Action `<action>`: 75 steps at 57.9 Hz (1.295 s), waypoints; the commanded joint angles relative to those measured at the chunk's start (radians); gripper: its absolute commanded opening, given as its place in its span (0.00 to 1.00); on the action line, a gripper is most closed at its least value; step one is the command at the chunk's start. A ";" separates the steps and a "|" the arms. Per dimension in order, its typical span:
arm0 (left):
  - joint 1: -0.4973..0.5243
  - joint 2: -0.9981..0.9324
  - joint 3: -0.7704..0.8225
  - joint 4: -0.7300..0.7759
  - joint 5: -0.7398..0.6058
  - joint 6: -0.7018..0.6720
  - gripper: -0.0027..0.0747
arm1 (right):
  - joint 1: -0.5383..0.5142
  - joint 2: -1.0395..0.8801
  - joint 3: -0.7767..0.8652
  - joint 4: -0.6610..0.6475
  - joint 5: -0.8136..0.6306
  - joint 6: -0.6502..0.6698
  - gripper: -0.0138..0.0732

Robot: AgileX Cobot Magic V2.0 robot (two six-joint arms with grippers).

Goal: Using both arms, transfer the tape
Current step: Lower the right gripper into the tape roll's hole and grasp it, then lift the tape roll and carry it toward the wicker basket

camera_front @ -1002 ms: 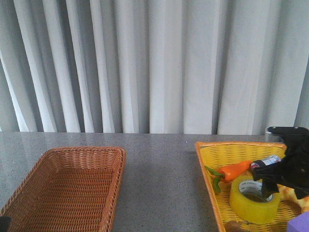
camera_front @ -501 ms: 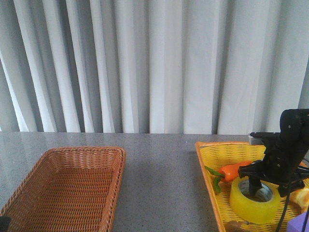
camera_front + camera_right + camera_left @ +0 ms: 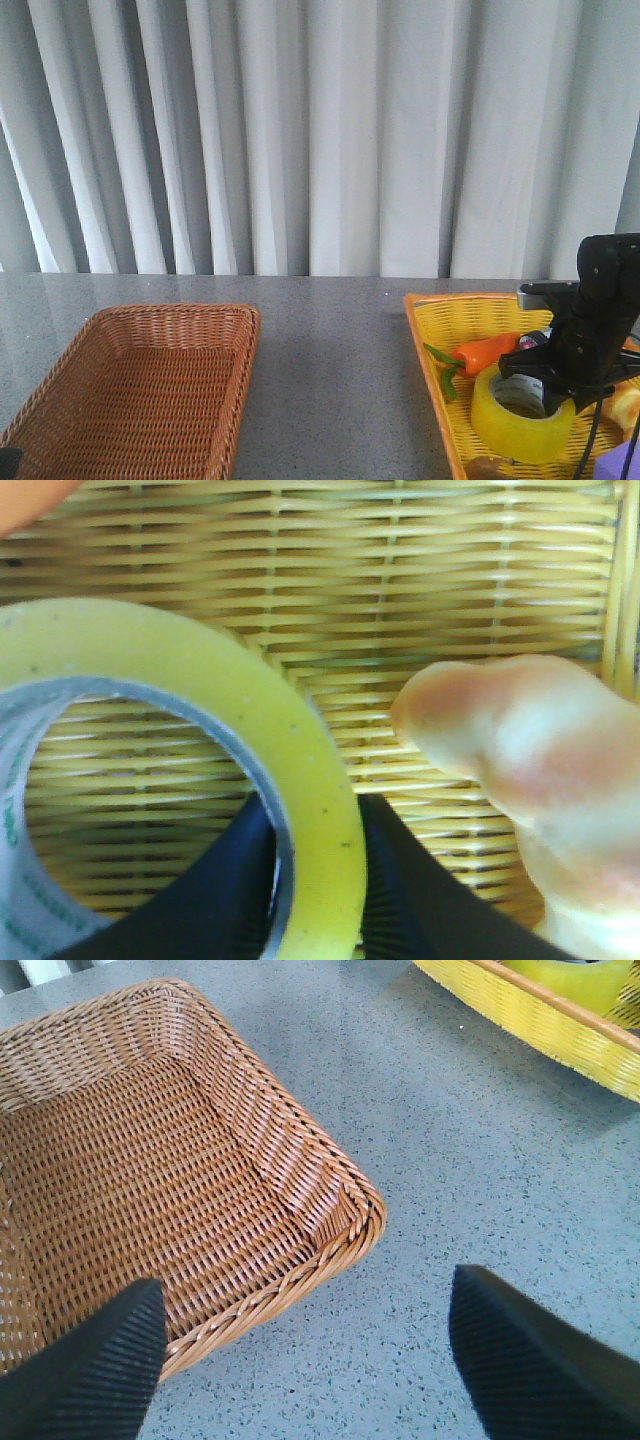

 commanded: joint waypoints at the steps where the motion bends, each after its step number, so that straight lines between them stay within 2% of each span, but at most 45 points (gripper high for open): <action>1: -0.008 -0.001 -0.034 -0.020 -0.069 -0.002 0.77 | -0.001 -0.067 -0.033 -0.027 -0.012 -0.017 0.31; 9: -0.008 -0.001 -0.034 -0.020 -0.069 -0.002 0.77 | -0.001 -0.124 -0.033 -0.056 0.003 -0.032 0.31; 19: -0.008 -0.001 -0.034 -0.020 -0.069 -0.002 0.77 | 0.001 -0.238 -0.033 -0.030 0.001 -0.066 0.31; 24: -0.008 -0.001 -0.034 -0.020 -0.069 -0.002 0.77 | 0.001 -0.292 -0.033 0.042 -0.018 -0.106 0.31; 30: -0.008 -0.001 -0.034 -0.020 -0.069 -0.002 0.77 | 0.006 -0.339 -0.033 0.194 -0.043 -0.189 0.32; 37: -0.008 -0.001 -0.034 -0.020 -0.069 -0.002 0.77 | 0.077 -0.341 -0.033 0.274 -0.056 -0.275 0.32; 44: -0.008 -0.001 -0.034 -0.020 -0.069 -0.002 0.77 | 0.192 -0.313 -0.033 0.228 -0.083 -0.275 0.32; 58: -0.008 -0.001 -0.034 -0.020 -0.069 -0.002 0.77 | 0.419 -0.225 -0.033 0.046 -0.180 -0.254 0.34; 65: -0.008 -0.001 -0.034 -0.020 -0.069 -0.002 0.77 | 0.479 -0.176 -0.033 -0.009 -0.204 -0.235 0.36; 75: -0.008 -0.001 -0.034 -0.020 -0.069 -0.002 0.77 | 0.512 -0.108 -0.033 -0.061 -0.240 -0.211 0.40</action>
